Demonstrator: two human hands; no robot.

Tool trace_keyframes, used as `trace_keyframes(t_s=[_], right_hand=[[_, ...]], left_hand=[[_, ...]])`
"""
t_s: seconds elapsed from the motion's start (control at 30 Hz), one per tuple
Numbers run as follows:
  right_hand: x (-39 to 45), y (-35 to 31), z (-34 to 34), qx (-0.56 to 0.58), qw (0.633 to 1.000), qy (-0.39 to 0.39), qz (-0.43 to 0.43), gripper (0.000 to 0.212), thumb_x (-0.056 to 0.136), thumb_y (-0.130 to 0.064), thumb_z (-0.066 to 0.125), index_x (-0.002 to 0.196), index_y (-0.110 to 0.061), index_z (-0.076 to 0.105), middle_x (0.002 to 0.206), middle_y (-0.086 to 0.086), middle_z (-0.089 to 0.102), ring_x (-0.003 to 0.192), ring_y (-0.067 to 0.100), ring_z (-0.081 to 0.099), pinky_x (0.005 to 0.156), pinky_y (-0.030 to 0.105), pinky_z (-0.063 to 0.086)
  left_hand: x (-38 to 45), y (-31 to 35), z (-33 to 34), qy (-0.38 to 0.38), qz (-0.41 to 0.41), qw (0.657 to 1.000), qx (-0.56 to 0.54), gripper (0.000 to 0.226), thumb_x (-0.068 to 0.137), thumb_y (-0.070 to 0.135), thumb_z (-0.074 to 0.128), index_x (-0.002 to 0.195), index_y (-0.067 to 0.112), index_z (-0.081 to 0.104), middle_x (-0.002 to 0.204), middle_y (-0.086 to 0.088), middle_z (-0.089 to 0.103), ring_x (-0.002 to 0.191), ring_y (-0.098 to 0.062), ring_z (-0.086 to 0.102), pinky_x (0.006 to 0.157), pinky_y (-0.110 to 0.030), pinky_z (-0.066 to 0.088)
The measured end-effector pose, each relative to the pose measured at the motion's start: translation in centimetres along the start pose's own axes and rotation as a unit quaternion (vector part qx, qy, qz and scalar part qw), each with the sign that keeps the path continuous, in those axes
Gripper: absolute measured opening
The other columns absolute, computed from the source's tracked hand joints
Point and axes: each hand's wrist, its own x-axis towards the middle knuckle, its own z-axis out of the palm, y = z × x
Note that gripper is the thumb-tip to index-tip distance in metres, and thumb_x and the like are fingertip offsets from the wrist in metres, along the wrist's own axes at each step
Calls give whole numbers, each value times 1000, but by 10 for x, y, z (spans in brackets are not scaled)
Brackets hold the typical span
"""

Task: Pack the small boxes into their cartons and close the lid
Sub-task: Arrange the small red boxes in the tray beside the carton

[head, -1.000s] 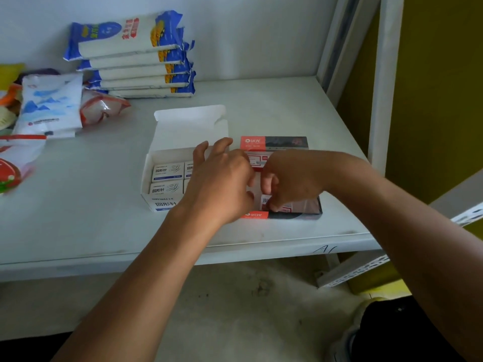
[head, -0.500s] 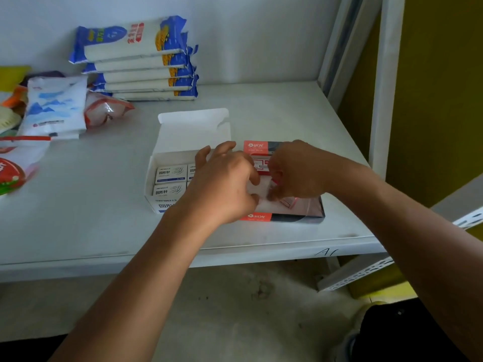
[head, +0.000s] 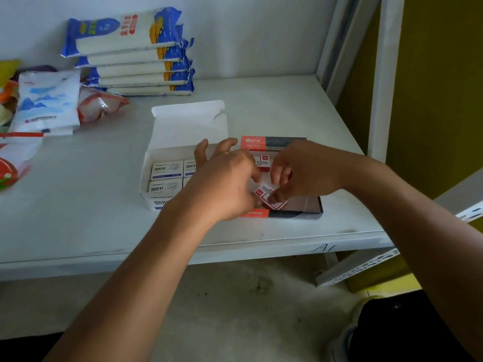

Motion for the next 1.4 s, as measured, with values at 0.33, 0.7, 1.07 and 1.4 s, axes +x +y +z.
trace_keyframes(t_s=[0.33,0.7,1.07,1.4], right_hand=[[-1,-19,5,-51,997,29,53,38,82,-39,70,114,-19,69,97,-2,68,84,15,60,76,26,50],[-21,-3,-21,-97,992,-70,50,55,82,-17,74,132,-30,57,139,-2,53,124,25,51,93,29,44],[-4,10,-6,-127,987,67,78,53,79,-42,75,125,-22,60,120,2,60,96,19,51,75,27,43],[0,16,0,-183,977,87,65,43,83,-44,67,121,-24,66,116,2,61,107,22,47,81,30,46]], left_hand=[[1,3,2,27,-6,998,48,14,78,34,74,90,26,75,125,9,62,145,-18,22,115,-54,-2],[0,4,0,10,-9,999,44,25,78,40,74,99,27,71,131,9,59,148,-17,17,115,-54,-7],[-2,4,1,9,0,999,44,25,79,39,73,101,27,73,128,11,59,147,-18,19,114,-56,-4],[-1,4,3,14,4,999,44,23,79,40,73,98,26,73,127,12,60,145,-17,23,113,-56,-2]])
